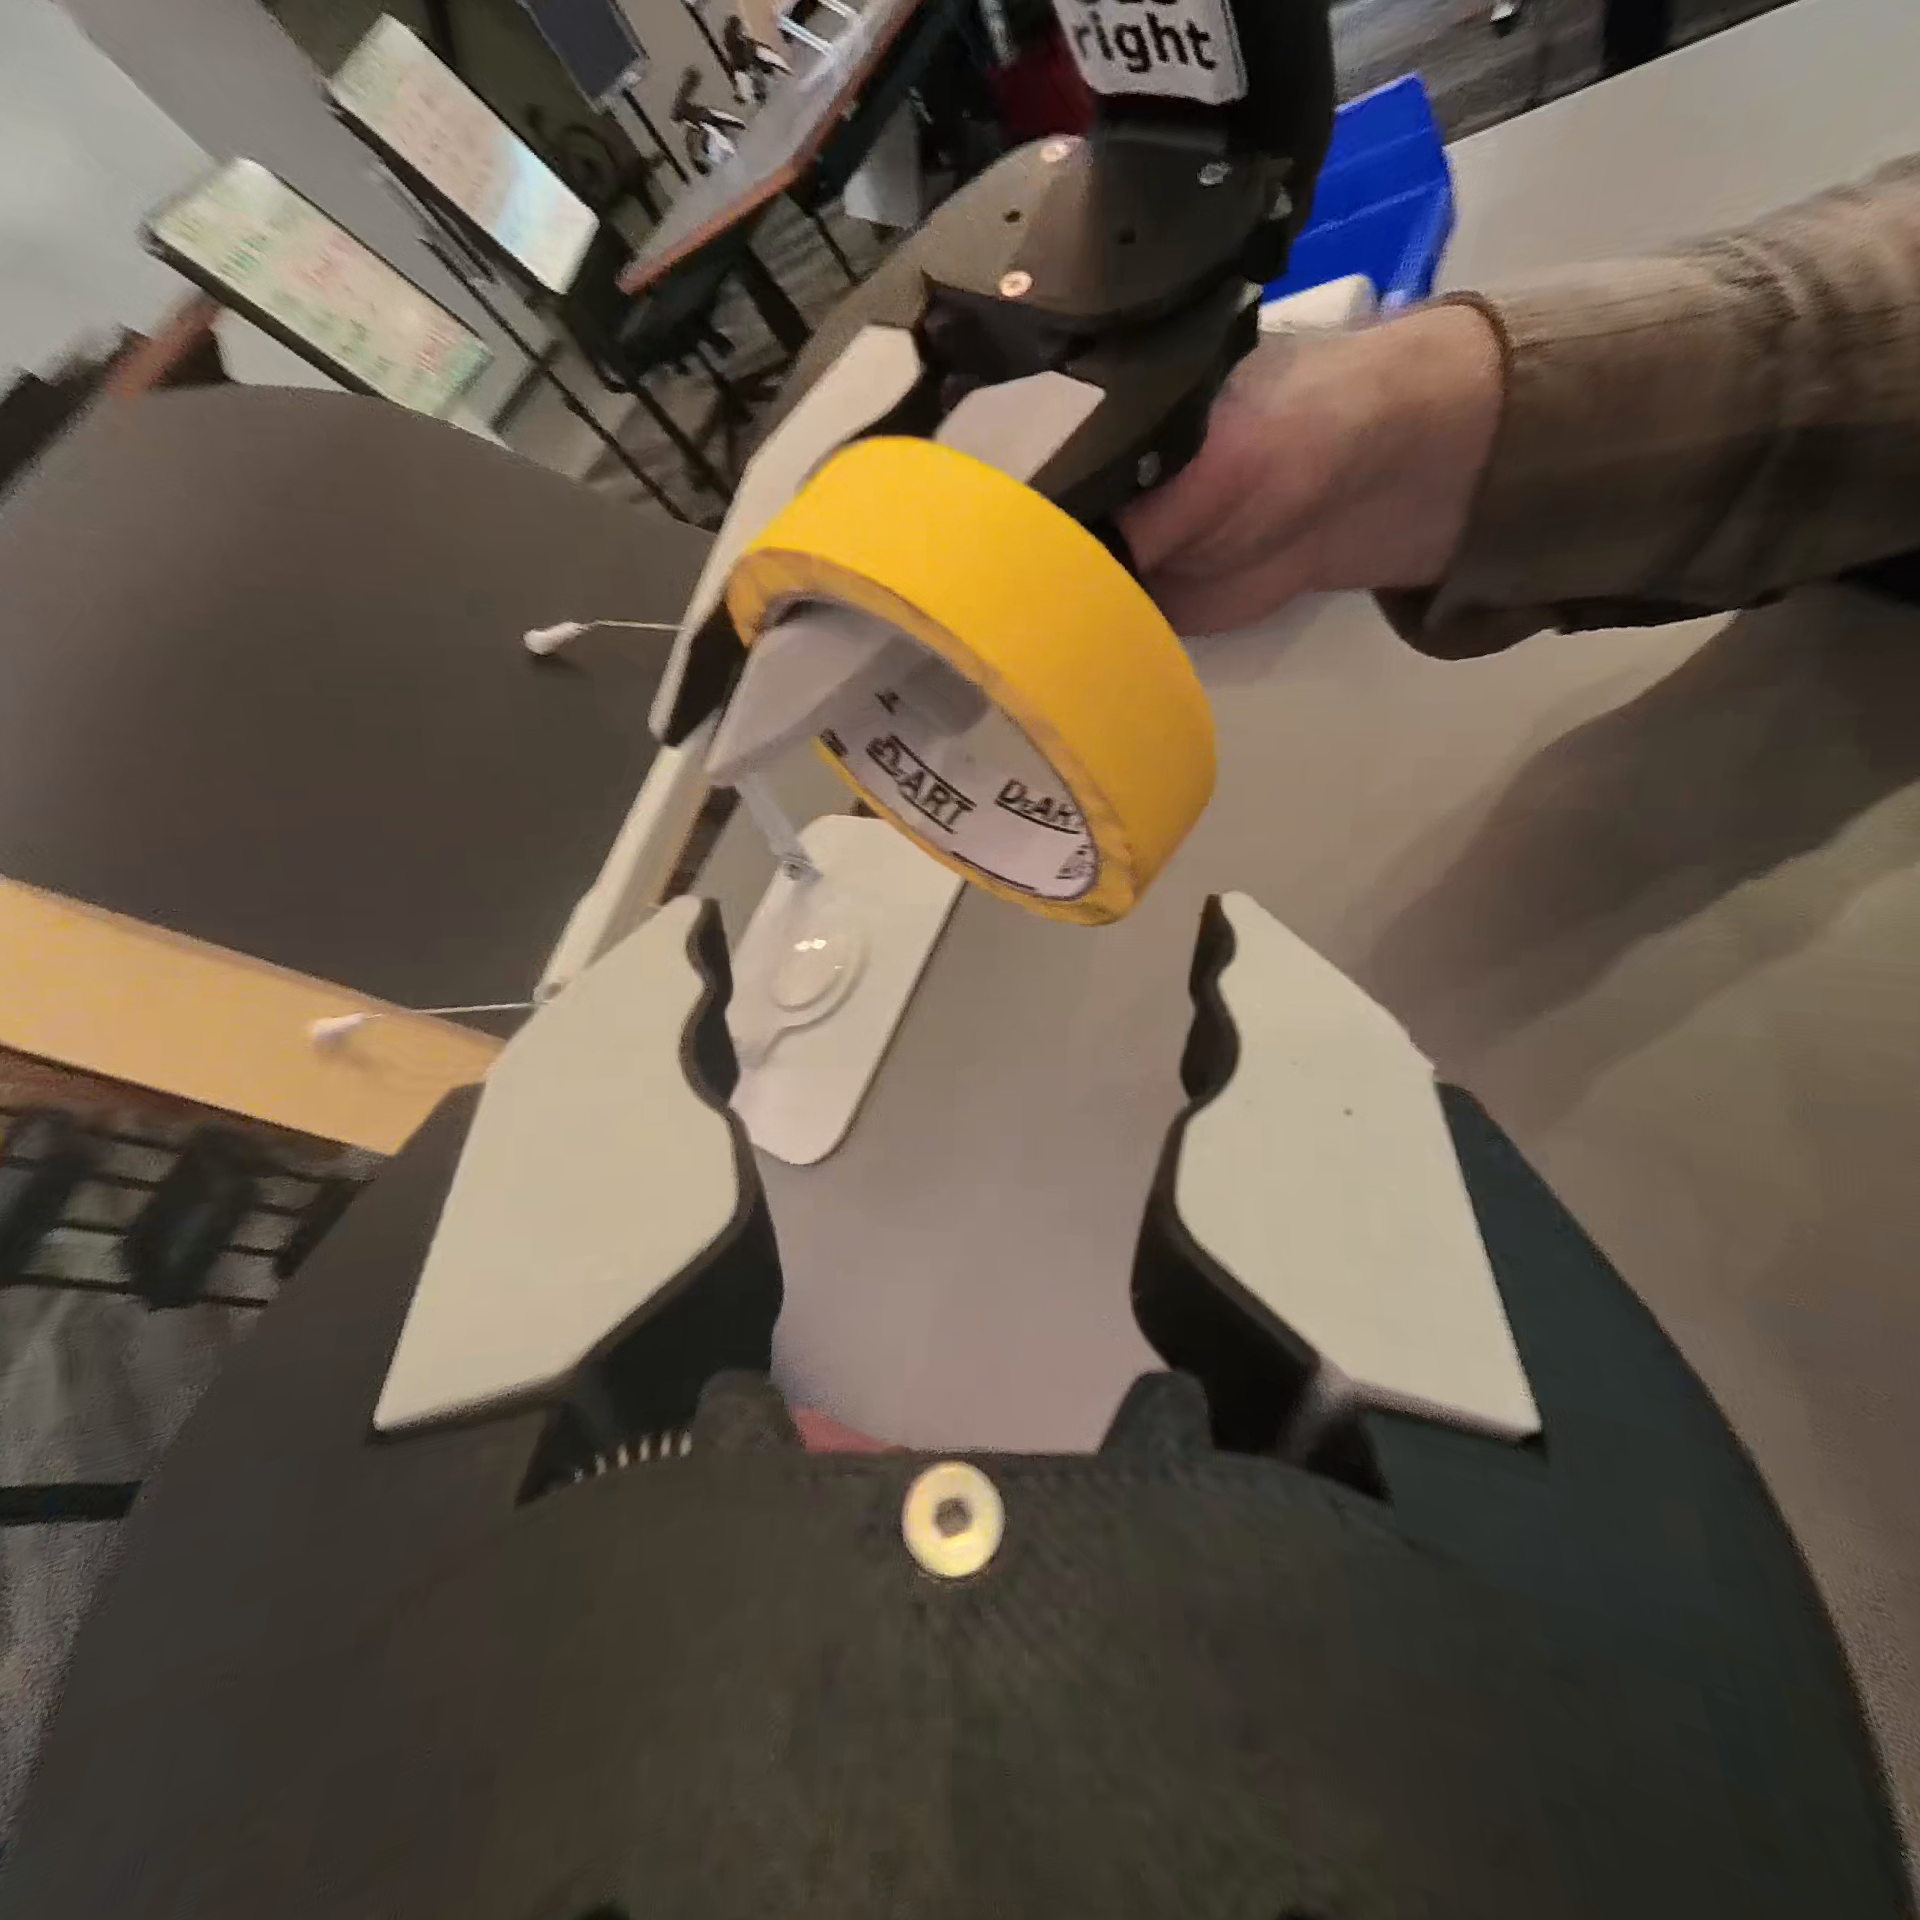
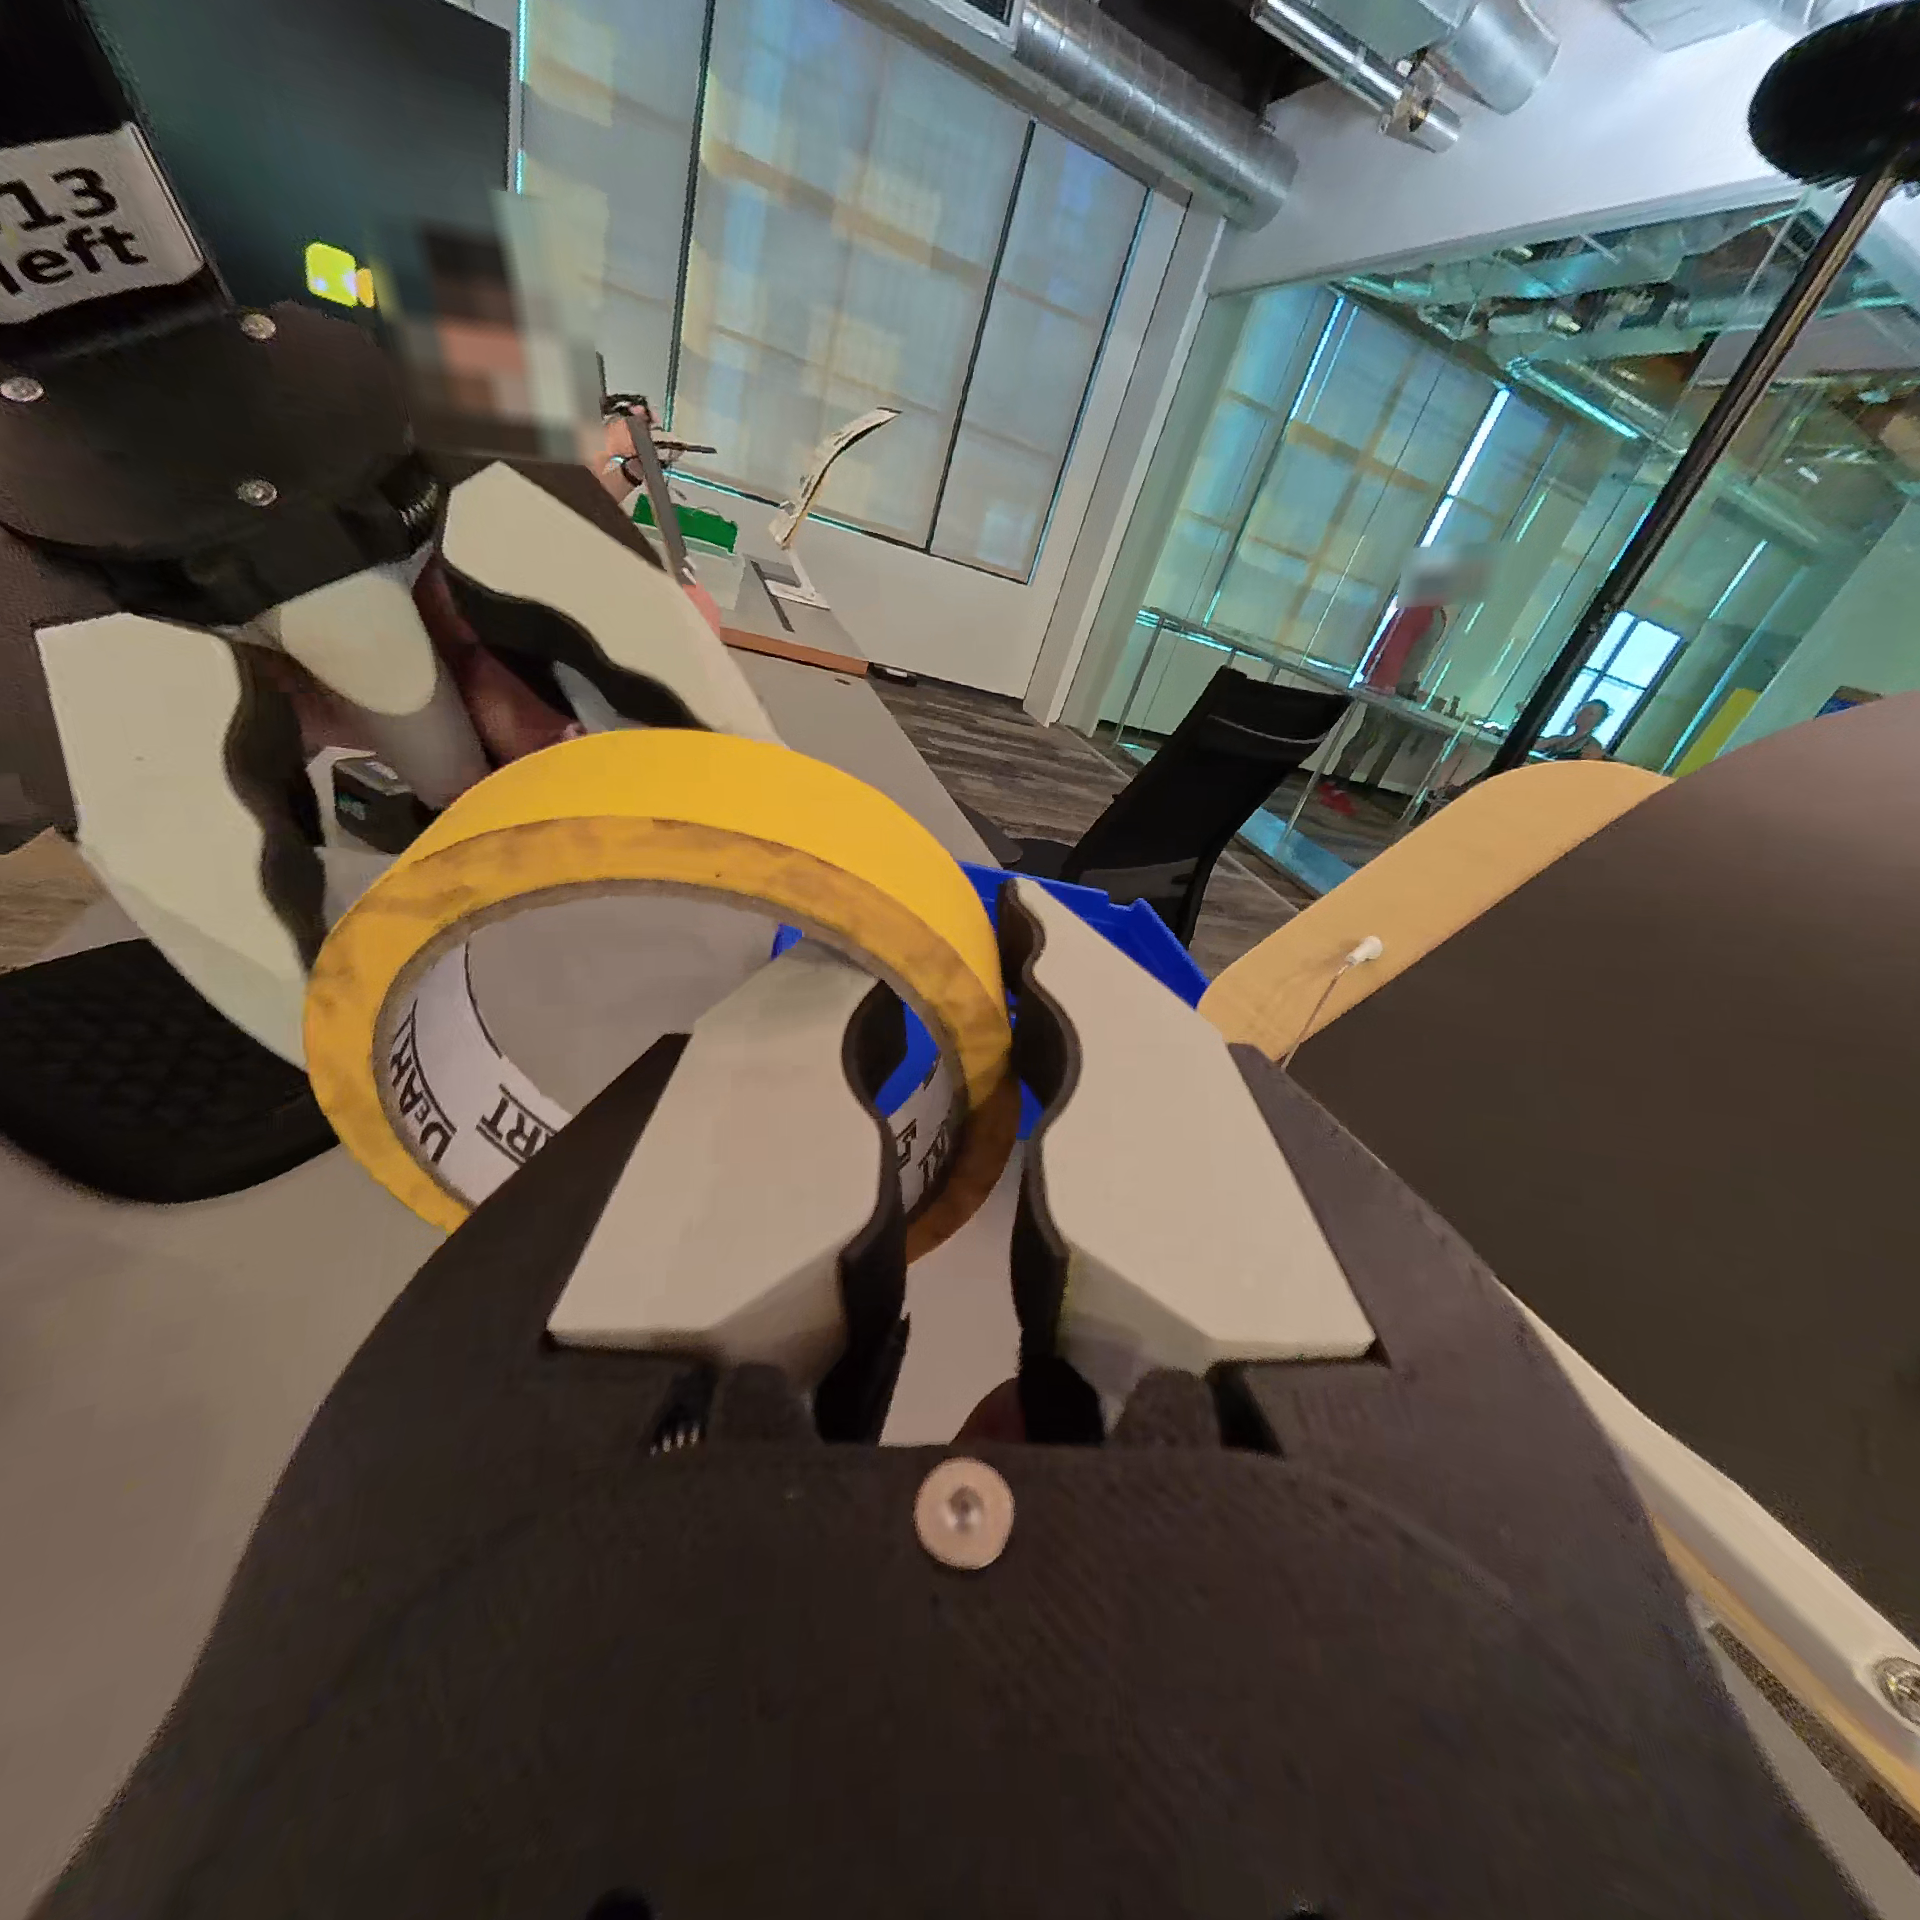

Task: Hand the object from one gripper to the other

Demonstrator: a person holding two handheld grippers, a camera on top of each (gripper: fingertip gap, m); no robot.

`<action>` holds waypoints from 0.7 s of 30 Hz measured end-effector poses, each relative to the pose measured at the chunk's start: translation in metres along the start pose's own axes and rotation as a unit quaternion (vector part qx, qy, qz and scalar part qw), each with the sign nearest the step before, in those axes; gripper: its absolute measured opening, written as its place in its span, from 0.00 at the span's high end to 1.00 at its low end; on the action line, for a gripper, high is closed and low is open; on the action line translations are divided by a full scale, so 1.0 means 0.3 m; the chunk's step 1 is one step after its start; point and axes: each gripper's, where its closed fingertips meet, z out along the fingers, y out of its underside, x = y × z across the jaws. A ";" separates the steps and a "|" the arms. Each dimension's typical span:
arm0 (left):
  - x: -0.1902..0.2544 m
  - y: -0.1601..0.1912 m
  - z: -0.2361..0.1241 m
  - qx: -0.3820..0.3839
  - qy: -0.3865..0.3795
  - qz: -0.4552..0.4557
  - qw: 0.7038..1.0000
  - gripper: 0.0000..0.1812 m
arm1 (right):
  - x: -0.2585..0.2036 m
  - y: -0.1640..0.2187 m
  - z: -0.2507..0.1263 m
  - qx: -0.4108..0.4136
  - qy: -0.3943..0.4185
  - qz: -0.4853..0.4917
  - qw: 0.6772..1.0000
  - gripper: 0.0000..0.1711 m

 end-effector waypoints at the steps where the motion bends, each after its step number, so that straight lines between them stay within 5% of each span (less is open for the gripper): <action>1: 0.013 0.003 0.001 -0.002 0.014 -0.006 1.000 0.53 | 0.004 -0.001 -0.001 0.001 0.002 0.001 1.000 0.94; 7: 0.010 -0.031 0.049 0.022 -0.049 0.020 0.998 0.59 | 0.046 -0.005 -0.001 0.004 0.055 0.002 0.998 0.94; 13: -0.001 -0.065 0.087 0.048 -0.105 0.028 0.993 0.77 | 0.074 -0.007 -0.003 0.012 0.102 -0.004 0.995 0.94; 21: -0.058 -0.119 0.048 0.096 -0.142 0.013 0.985 0.83 | 0.105 -0.050 -0.036 0.040 0.166 -0.041 0.985 0.95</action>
